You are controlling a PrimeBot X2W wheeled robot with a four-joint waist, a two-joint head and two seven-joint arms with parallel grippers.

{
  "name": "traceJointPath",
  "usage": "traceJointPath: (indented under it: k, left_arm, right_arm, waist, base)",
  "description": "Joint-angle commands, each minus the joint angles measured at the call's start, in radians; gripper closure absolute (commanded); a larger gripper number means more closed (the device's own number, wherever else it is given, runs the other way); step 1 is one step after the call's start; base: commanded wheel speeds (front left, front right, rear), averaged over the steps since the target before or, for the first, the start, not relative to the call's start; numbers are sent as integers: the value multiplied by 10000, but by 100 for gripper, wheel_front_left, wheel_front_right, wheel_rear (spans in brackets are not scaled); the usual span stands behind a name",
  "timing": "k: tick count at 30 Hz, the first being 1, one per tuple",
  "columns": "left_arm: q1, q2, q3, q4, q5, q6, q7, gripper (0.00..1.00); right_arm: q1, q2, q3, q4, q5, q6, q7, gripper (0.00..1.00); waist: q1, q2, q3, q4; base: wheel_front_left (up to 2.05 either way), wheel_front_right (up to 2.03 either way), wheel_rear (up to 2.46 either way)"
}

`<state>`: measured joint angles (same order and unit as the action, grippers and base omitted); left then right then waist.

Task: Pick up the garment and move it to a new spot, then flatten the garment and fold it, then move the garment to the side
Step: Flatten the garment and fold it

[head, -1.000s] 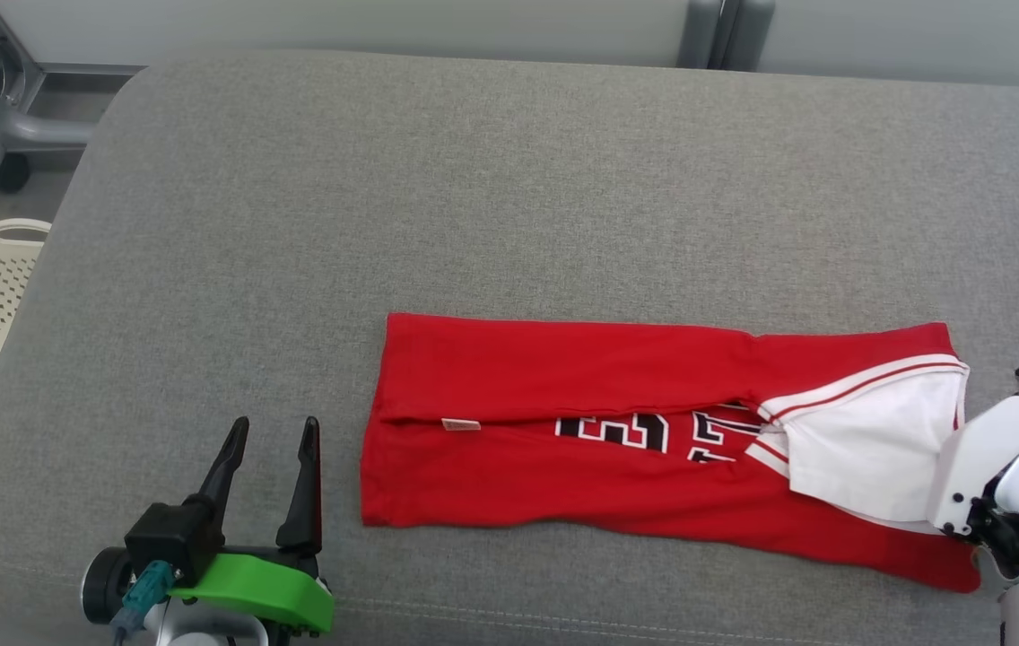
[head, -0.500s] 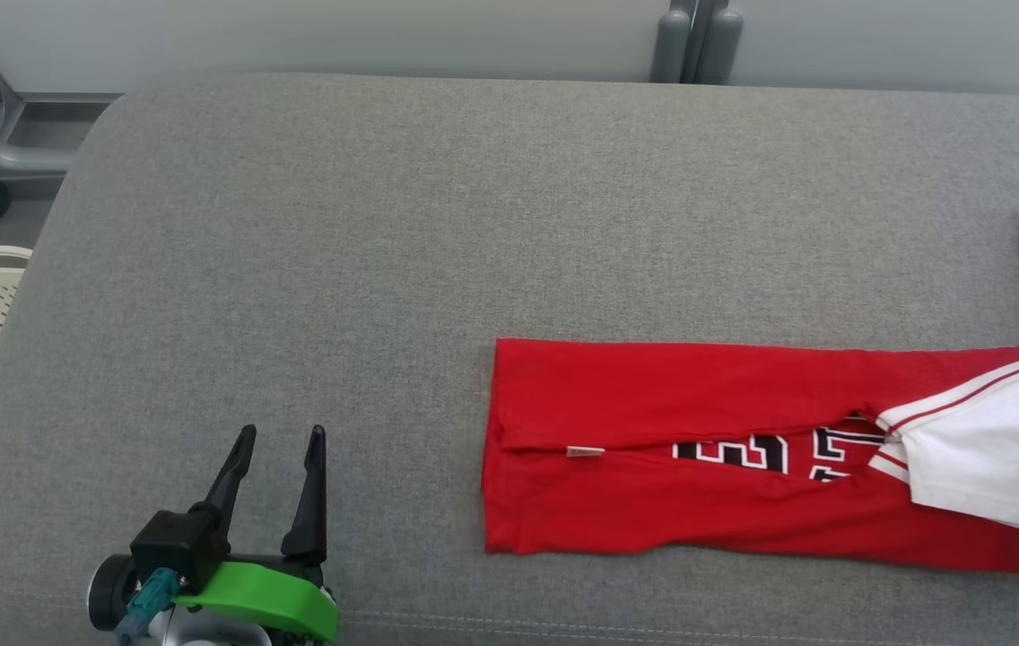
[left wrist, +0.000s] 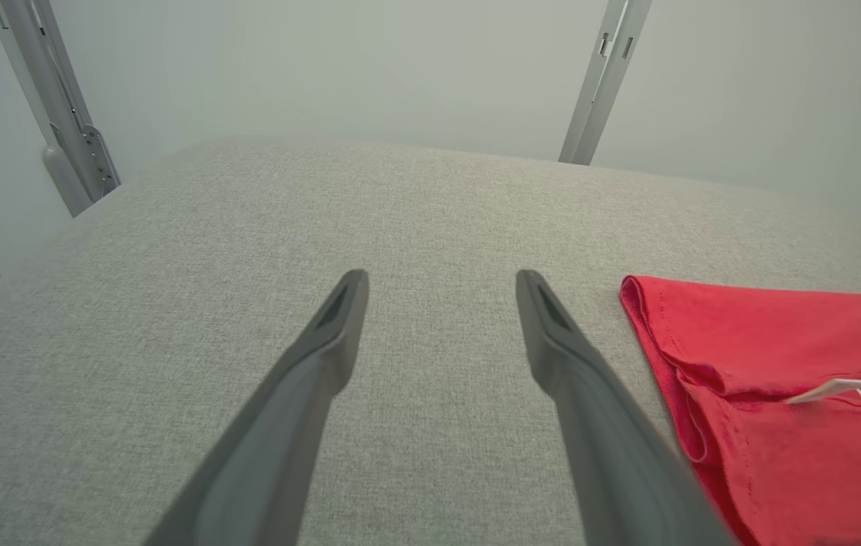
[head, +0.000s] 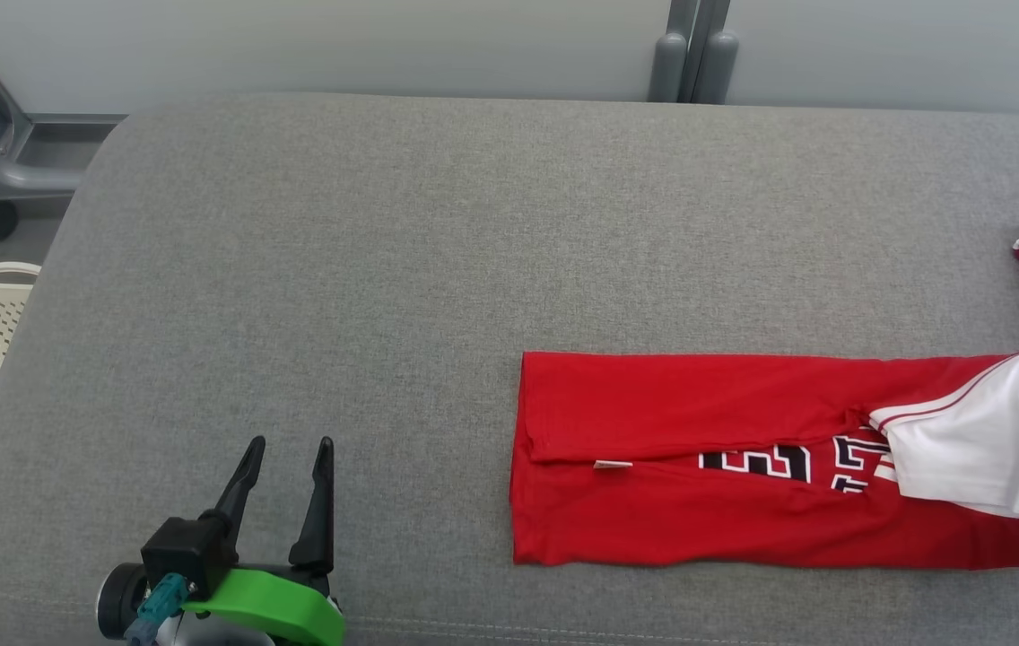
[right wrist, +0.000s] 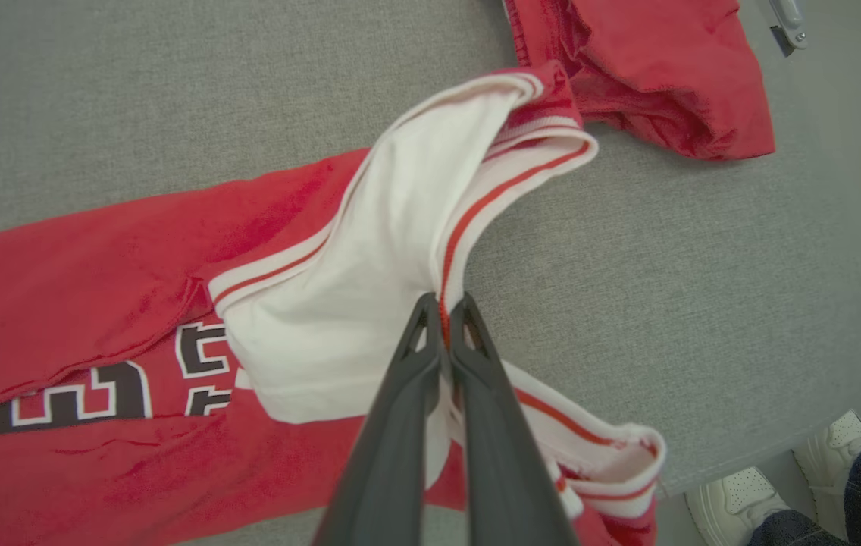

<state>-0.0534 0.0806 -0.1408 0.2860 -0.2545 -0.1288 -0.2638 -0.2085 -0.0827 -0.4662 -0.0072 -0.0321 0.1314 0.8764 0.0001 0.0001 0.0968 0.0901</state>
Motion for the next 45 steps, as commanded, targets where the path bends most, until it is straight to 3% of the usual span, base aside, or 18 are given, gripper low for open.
traceJointPath:
  k: [1,18,33,45]
  left_arm:
    - [127,81,1,14,-59,-25,-8,0]
    - [413,86,-76,19,-128,-26,-10,0]
    - [270,11,-72,23,-181,-27,-8,0]
    - [124,-51,-71,54,-172,-27,-10,0]
  right_arm:
    - [105,19,178,-95,72,-15,20,100]
    - [-575,228,4420,1440,1406,-14,104,100]
    - [-1746,314,6745,3197,3058,-14,-718,100]
    - [-2283,311,8008,3927,4028,-11,-1295,100]
  waist:
    - [-1,-1,-101,16]
    - [-1,-1,-547,365]
    - [-1,-1,-350,915]
    - [-1,-1,-208,1042]
  base:
    - [0,0,0]
    - [0,0,0]
    - [0,0,0]
    - [0,0,0]
